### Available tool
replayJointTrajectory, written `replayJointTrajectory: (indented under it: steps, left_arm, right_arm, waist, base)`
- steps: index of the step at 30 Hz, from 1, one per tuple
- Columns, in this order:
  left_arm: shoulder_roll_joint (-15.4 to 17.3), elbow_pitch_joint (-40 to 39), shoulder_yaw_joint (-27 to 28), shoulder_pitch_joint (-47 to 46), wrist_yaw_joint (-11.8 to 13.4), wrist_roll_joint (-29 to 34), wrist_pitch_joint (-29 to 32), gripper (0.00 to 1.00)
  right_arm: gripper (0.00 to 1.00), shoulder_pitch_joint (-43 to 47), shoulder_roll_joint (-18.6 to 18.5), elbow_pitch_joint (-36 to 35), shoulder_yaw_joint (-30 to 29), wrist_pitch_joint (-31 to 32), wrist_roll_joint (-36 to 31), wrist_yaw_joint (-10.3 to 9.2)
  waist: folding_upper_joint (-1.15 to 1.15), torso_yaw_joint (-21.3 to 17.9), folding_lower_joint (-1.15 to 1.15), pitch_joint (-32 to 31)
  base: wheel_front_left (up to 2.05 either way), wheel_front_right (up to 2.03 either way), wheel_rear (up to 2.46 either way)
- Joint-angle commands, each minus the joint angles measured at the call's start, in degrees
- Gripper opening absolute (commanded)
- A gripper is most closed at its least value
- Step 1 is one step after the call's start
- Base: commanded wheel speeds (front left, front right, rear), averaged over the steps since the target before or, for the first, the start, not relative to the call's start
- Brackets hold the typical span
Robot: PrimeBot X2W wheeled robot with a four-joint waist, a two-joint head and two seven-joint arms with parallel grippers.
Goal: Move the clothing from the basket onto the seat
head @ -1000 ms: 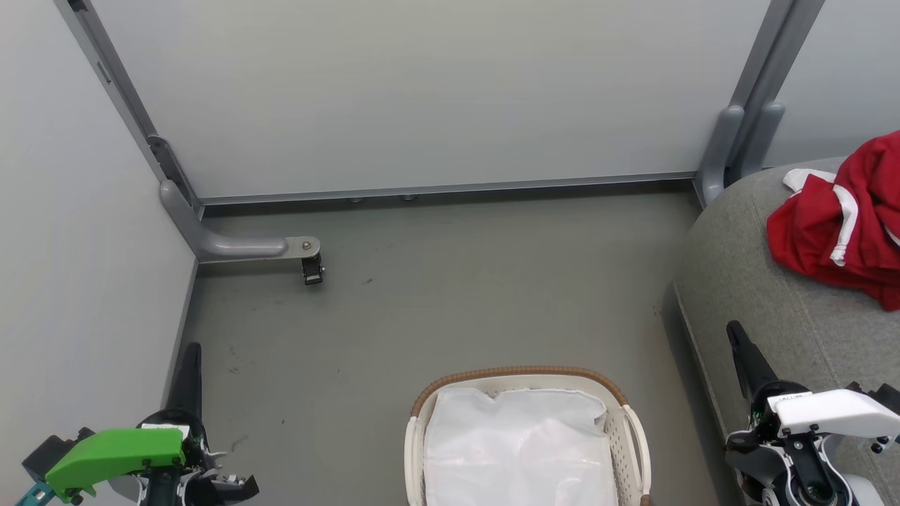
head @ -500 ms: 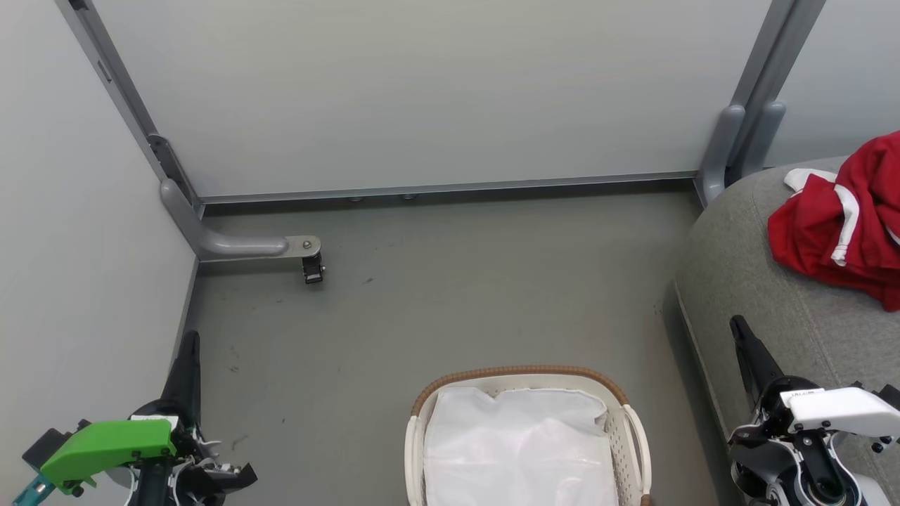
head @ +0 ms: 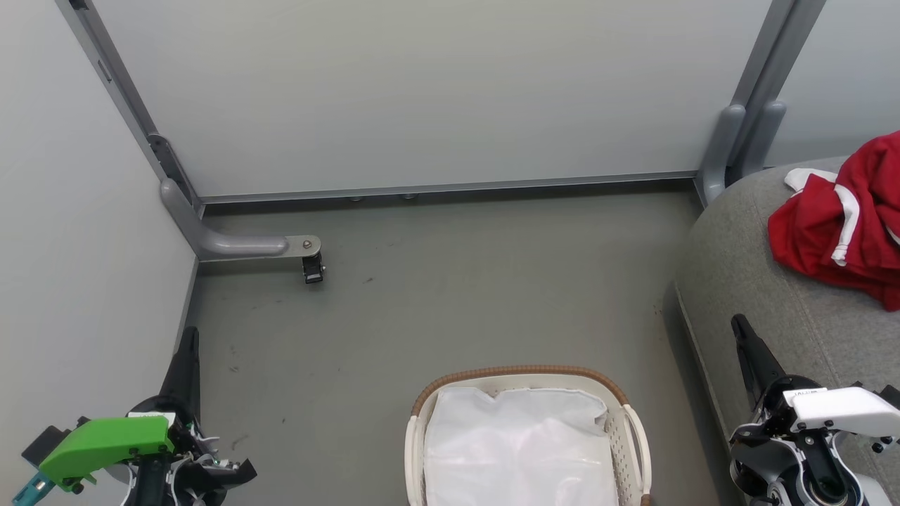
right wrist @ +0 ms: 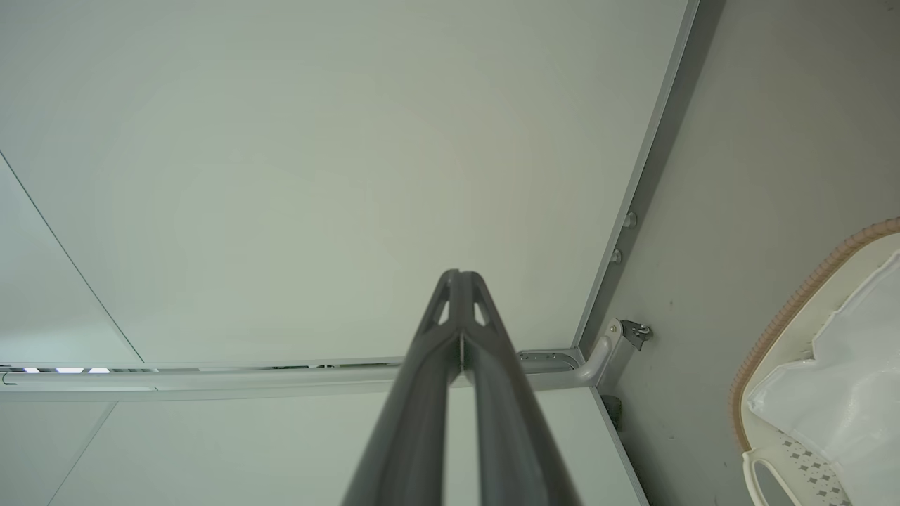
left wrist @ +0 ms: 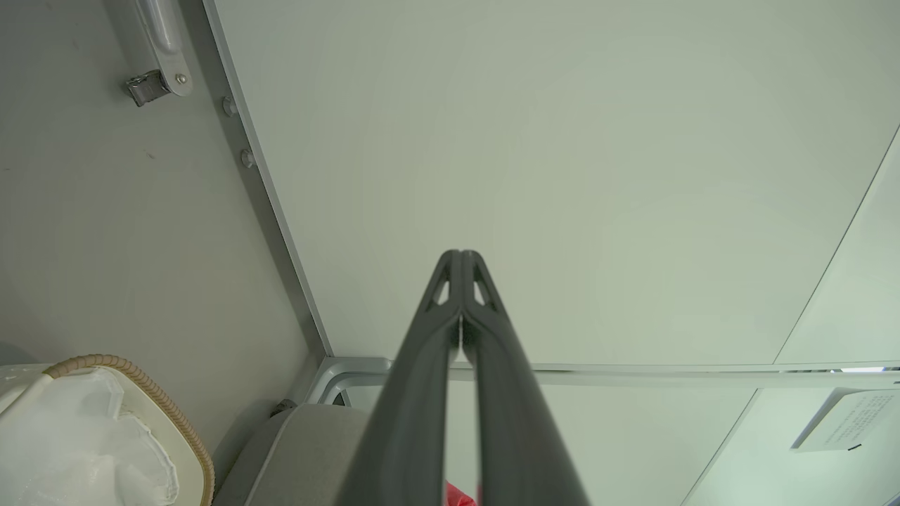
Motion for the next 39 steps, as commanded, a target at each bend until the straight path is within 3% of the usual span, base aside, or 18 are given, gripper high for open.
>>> replayJointTrajectory:
  steps: [1, 39]
  left_arm:
    - [0.29, -0.12, 0.15, -0.63, -0.24, -0.15, 0.26, 0.00]
    - [0.29, -0.14, 0.13, -0.63, -0.24, -0.16, 0.26, 0.00]
  right_arm:
    - [0.00, -0.49, -0.34, -0.23, -0.13, 0.17, 0.19, -0.04]
    - [0.00, -0.48, -0.33, -0.22, -0.12, 0.16, 0.20, -0.04]
  waist:
    - [0.65, 0.00, 0.00, 0.00]
    - [0.65, 0.00, 0.00, 0.00]
  base:
    - [0.00, 0.00, 0.00]
    - [0.00, 0.00, 0.00]
